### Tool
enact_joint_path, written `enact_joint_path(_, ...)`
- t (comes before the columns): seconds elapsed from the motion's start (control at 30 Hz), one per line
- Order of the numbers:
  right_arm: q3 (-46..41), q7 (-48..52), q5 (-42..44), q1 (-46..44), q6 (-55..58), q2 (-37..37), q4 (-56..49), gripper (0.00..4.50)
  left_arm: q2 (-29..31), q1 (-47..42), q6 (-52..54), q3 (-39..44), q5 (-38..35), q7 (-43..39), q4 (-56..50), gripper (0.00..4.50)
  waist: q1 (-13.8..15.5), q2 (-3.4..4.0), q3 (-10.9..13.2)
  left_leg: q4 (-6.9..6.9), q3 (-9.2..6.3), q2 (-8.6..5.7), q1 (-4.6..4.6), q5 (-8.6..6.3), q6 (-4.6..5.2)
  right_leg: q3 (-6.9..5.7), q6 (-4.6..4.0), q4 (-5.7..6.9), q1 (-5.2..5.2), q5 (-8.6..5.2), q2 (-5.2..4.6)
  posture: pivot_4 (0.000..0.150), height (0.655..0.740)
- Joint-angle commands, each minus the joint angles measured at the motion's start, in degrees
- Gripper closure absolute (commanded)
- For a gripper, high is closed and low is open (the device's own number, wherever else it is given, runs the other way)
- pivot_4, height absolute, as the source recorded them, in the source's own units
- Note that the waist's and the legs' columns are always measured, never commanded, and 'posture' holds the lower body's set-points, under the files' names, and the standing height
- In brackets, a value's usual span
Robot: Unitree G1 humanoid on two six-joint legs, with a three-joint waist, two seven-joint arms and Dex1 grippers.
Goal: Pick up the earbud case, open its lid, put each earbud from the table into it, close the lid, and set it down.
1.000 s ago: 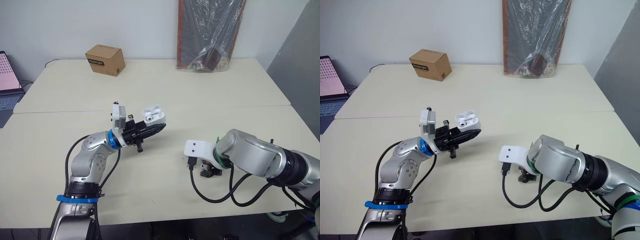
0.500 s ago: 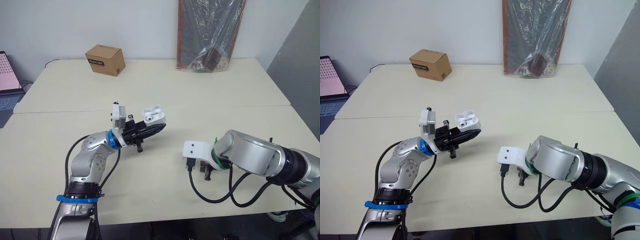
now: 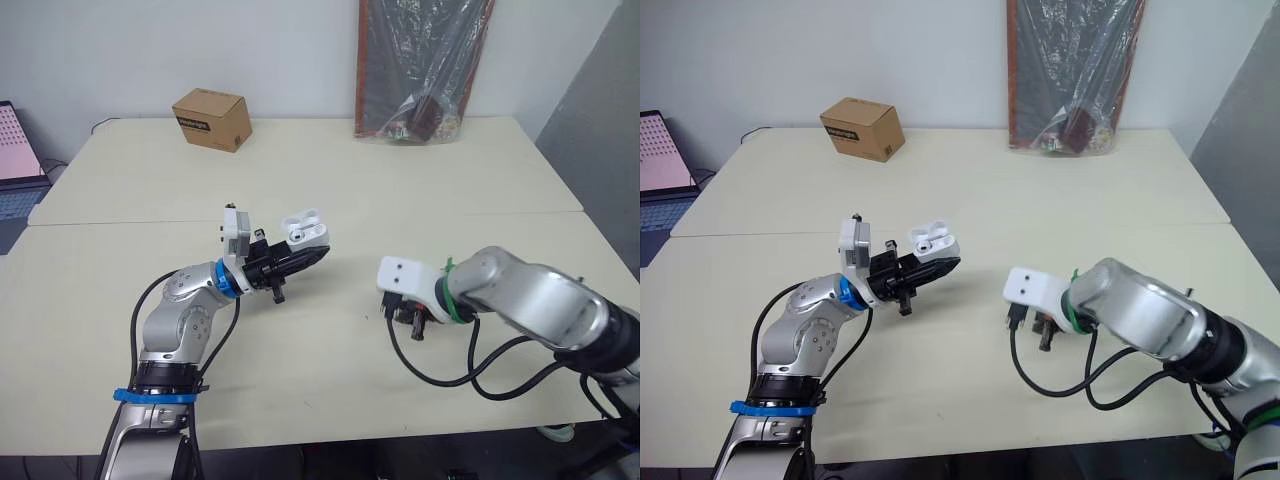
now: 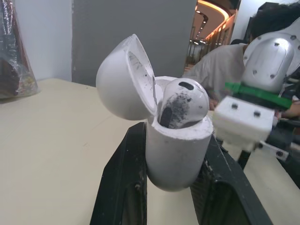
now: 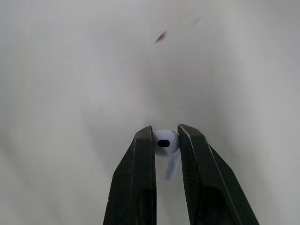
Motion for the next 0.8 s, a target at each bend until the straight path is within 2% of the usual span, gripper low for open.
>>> enact_joint_path(0.03, -13.2, -1.3, 2.7, 6.1, -6.2, 3.3, -2.8, 4.15, 0.5, -1.1, -1.8, 0.4, 0.0, -1.2, 0.1, 3.73, 0.0, 0.01, 0.0, 0.00, 0.04, 0.00, 0.00, 0.00, 0.00, 0.03, 0.00, 0.02, -0.03, 0.00, 0.00, 0.150, 0.7400)
enact_joint_path(0.17, -28.3, -5.8, 8.4, 14.5, -10.0, 15.3, -7.0, 4.15, 0.4, -2.1, -2.3, 0.1, 0.4, -1.9, 2.0, 3.73, 0.0, 0.01, 0.0, -0.02, 0.03, 0.01, 0.00, 0.00, 0.00, 0.05, -0.01, 0.05, -0.03, 0.00, 0.02, 0.150, 0.7400)
enact_joint_path(0.33, -33.0, -12.0, 11.9, 12.1, -8.7, 25.5, -8.0, 4.15, 0.3, -3.2, -2.5, -0.4, 0.9, -2.9, 3.7, 3.73, -0.1, 0.03, 0.0, 0.01, 0.03, 0.02, 0.05, 0.01, 0.00, 0.06, -0.01, 0.08, 0.01, 0.01, 0.05, 0.150, 0.7400)
enact_joint_path(0.57, -33.0, -19.0, 12.7, 5.0, -9.7, 35.0, -3.1, 4.15, 0.0, -4.4, -2.5, -1.2, 1.4, -3.5, 4.7, 3.73, -0.2, 0.05, 0.0, 0.01, 0.04, 0.03, 0.05, 0.02, 0.01, 0.09, -0.02, 0.10, -0.01, 0.01, 0.08, 0.150, 0.7400)
enact_joint_path(0.8, -29.2, -20.9, 10.3, 4.2, -13.6, 35.8, -0.2, 4.15, -0.1, -4.3, -1.9, -1.2, 1.1, -3.2, 3.9, 3.73, -0.2, 0.05, 0.0, -0.04, 0.04, 0.03, 0.01, 0.01, 0.01, 0.08, -0.03, 0.07, -0.05, 0.02, 0.04, 0.150, 0.7400)
